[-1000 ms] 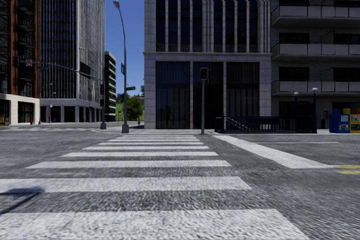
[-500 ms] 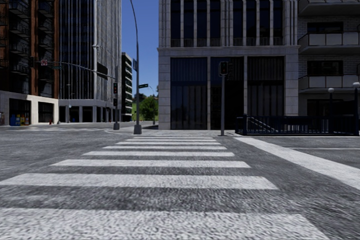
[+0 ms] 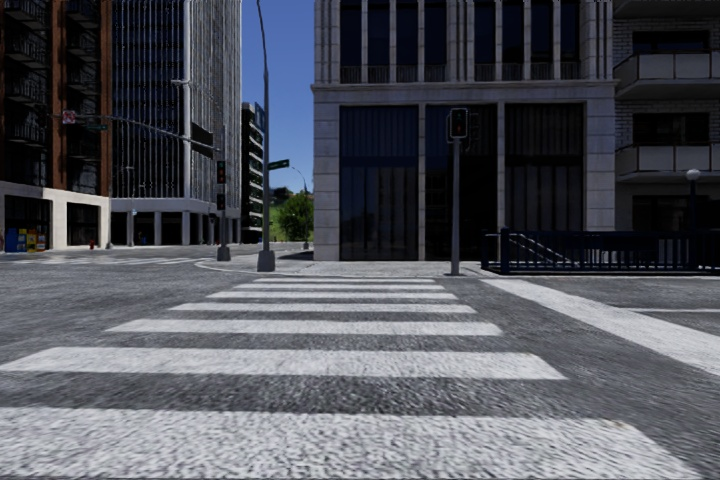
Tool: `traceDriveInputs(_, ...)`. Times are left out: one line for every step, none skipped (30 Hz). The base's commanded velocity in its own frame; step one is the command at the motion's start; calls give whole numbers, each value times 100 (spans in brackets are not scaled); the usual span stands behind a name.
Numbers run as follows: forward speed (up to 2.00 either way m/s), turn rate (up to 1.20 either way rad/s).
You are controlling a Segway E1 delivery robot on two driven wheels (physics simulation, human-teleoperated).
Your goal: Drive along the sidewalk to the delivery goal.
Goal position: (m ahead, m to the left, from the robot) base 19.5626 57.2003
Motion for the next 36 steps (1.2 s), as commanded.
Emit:
traceDriveInputs(200,0)
traceDriveInputs(200,0)
traceDriveInputs(200,0)
traceDriveInputs(200,0)
traceDriveInputs(200,0)
traceDriveInputs(200,0)
traceDriveInputs(200,0)
traceDriveInputs(200,0)
traceDriveInputs(200,0)
traceDriveInputs(200,0)
traceDriveInputs(200,0)
traceDriveInputs(200,0)
traceDriveInputs(200,0)
traceDriveInputs(200,0)
traceDriveInputs(200,0)
traceDriveInputs(200,0)
traceDriveInputs(200,0)
traceDriveInputs(200,0)
traceDriveInputs(200,0)
traceDriveInputs(200,0)
traceDriveInputs(200,0)
traceDriveInputs(200,0)
traceDriveInputs(200,0)
traceDriveInputs(200,0)
traceDriveInputs(200,0)
traceDriveInputs(200,0)
traceDriveInputs(200,0)
traceDriveInputs(200,0)
traceDriveInputs(200,0)
traceDriveInputs(200,0)
traceDriveInputs(200,0)
traceDriveInputs(200,0)
traceDriveInputs(200,0)
traceDriveInputs(200,0)
traceDriveInputs(200,0)
traceDriveInputs(200,0)
